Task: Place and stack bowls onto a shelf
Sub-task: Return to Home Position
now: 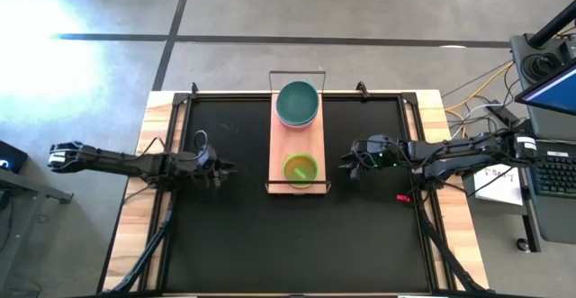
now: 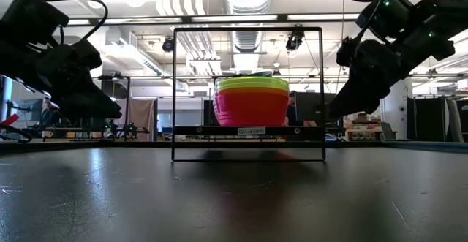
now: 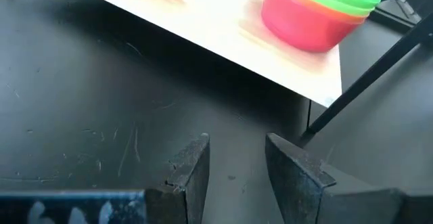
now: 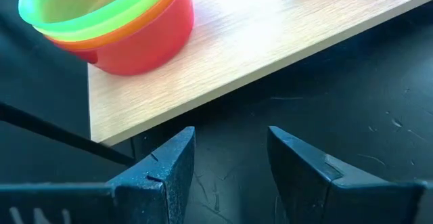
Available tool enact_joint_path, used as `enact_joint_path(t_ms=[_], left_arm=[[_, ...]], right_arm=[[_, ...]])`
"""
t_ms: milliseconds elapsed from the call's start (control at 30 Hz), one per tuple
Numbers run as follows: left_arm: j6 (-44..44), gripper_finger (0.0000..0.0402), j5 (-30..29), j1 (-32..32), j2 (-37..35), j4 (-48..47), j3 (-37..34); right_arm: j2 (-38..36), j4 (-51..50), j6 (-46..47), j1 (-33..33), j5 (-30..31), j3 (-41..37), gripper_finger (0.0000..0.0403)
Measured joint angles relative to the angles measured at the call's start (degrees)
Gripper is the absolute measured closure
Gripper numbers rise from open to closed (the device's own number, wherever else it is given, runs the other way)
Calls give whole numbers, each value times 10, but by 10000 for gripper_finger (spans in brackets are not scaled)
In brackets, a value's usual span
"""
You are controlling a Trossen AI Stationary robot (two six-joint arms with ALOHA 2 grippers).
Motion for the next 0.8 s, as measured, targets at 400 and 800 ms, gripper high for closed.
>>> enact_joint_path(t_ms=[400,800], left_arm=[[0,276,0,0,2,1,1],[0,276,1,0,-113,2,0]], right_arm=[[0,0,0,0,1,0,229],[-114,-3,0,0,1,-2,229]])
